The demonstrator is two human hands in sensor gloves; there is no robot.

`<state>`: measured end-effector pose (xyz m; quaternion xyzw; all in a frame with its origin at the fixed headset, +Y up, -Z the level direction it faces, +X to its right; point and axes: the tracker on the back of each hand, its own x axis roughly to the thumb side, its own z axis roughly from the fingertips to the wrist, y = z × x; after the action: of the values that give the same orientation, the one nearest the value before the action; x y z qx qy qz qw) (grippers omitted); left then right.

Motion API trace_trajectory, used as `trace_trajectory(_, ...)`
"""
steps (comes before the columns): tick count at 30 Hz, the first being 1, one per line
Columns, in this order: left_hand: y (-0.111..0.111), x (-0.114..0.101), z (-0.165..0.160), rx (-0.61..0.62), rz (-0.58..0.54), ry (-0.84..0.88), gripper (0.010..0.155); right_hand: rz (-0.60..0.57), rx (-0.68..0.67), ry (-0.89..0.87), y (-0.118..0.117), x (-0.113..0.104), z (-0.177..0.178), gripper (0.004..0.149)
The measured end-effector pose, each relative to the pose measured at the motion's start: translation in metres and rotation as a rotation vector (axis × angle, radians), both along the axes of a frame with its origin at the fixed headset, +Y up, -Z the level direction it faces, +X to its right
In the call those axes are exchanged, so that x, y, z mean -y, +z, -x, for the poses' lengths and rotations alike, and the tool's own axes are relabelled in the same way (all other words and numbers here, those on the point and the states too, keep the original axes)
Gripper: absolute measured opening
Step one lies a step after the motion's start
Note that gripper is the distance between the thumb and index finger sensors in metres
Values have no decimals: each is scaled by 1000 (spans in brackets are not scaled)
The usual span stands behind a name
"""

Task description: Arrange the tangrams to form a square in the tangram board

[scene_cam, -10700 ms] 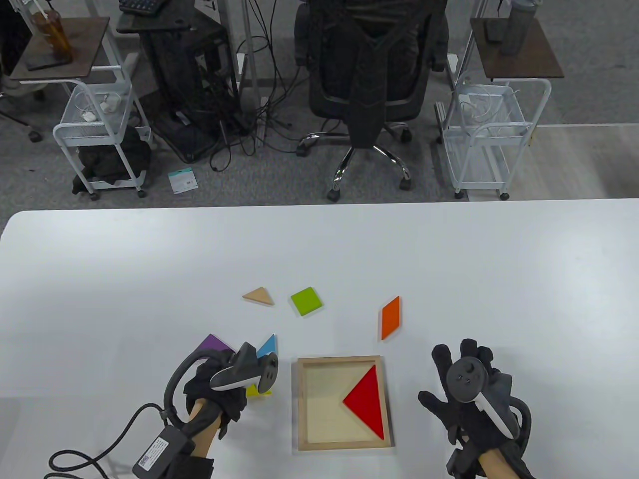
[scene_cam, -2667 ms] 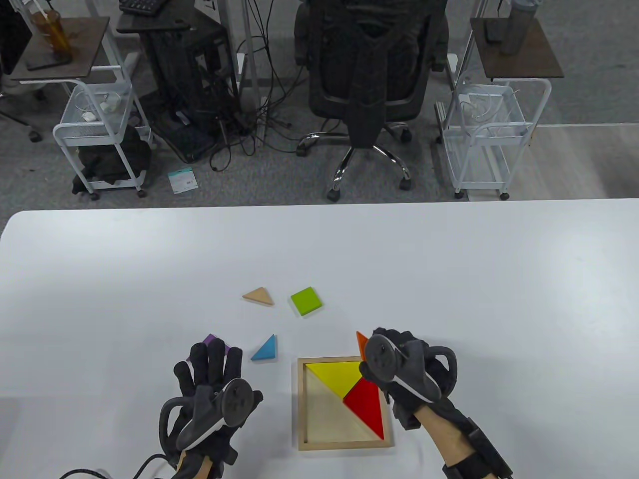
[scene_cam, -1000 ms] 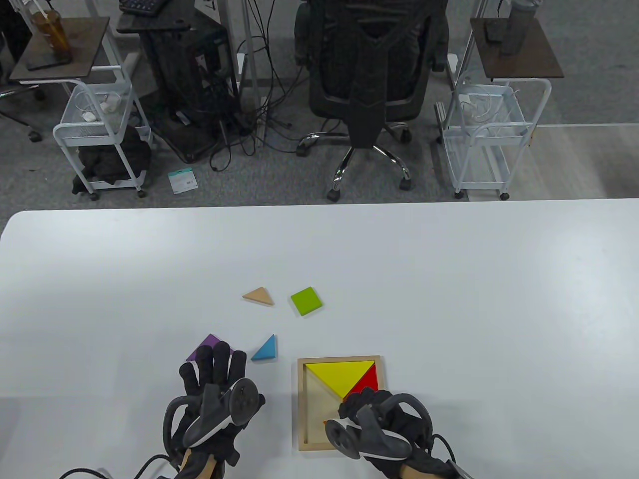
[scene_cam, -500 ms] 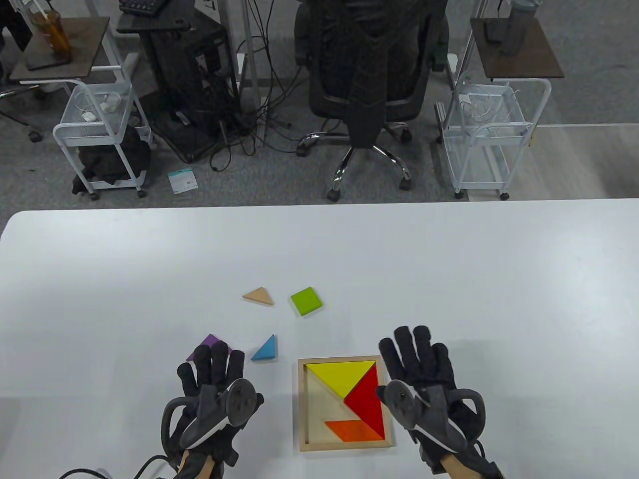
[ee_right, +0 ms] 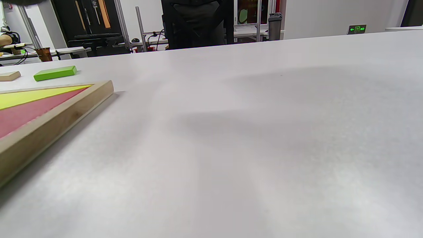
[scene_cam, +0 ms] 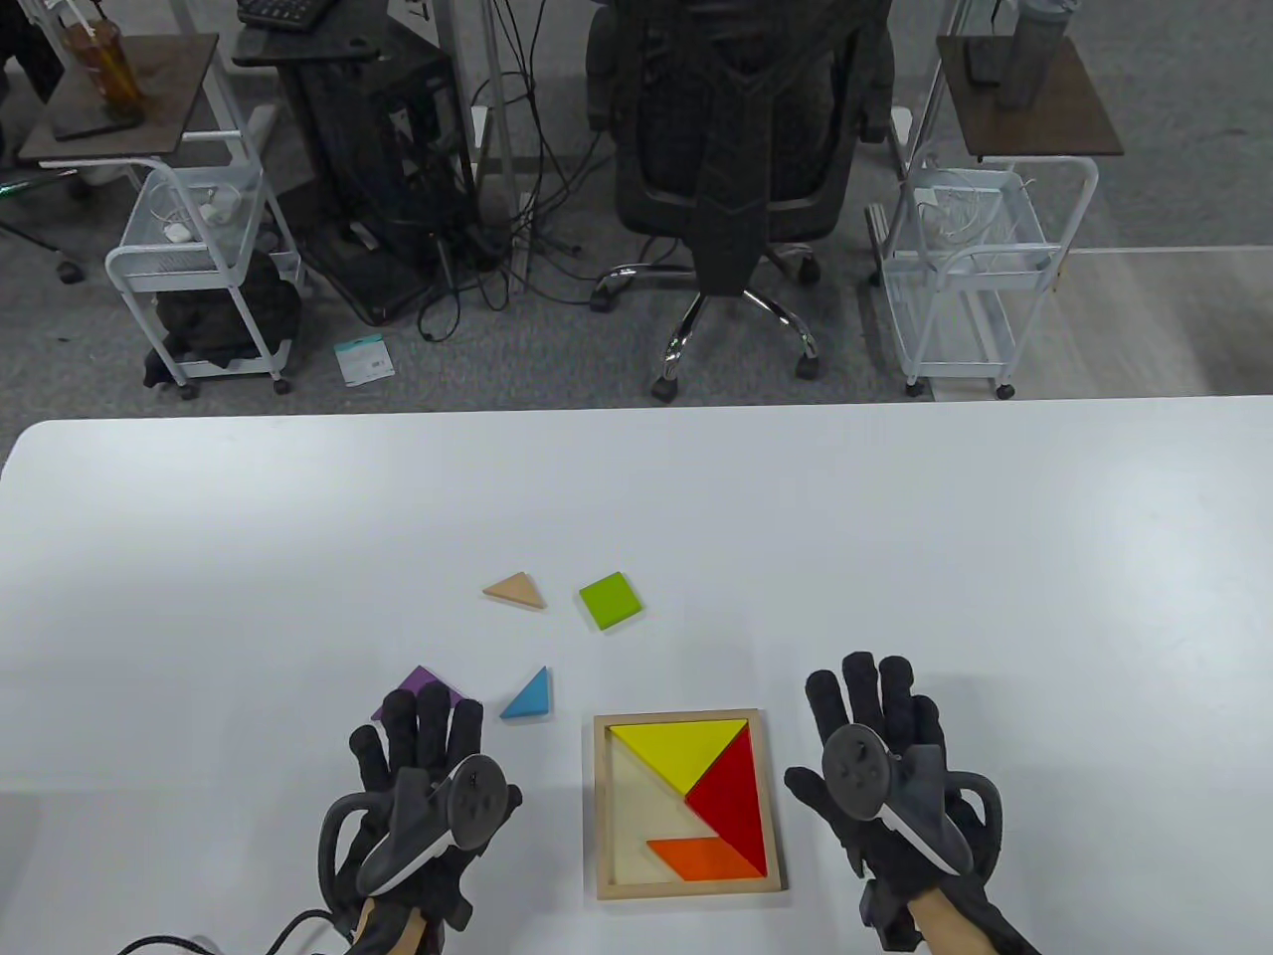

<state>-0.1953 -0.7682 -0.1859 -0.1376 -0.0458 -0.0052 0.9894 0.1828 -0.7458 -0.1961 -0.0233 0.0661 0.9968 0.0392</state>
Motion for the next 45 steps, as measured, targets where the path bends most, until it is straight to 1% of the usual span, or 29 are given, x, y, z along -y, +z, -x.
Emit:
trace_trajectory(3, -2, -1, -3, 18, -26, -5, 83, 3, -2, -1, 0, 0, 0, 85)
trace_trajectory(6, -12, -8, -12, 72, -84, -40, 82, 6, -4, -8, -1, 1, -1, 85)
trace_trajectory(8, -23, -13, -23, 112, -101, -77, 81, 11, -5, -8, -1, 2, -1, 85)
trace_trajectory(9, -28, -13, -27, 118, -91, -89, 80, 12, -4, -8, -1, 2, -1, 85)
trace_trajectory(12, -53, -14, -44, 150, 7, -164, 79, 22, -5, -17, -1, 2, -2, 85)
trace_trajectory(15, -74, -12, -56, 140, 83, -179, 78, 30, -6, -17, -2, 2, -2, 84)
trace_trajectory(19, -91, -10, -67, 148, 161, -241, 76, 37, -4, -22, -2, 3, -3, 84)
trace_trajectory(26, -103, -5, -73, 145, 213, -286, 69, 46, -10, -18, -2, 3, -2, 84)
trace_trajectory(33, -112, 4, -74, 140, 257, -262, 63, 51, -8, -17, -3, 3, -2, 84)
trace_trajectory(40, -115, 3, -76, 159, 248, -256, 62, 60, -4, -18, -4, 4, -2, 84)
trace_trajectory(45, -117, 3, -76, 167, 252, -249, 58, 70, -5, -12, -4, 5, -2, 84)
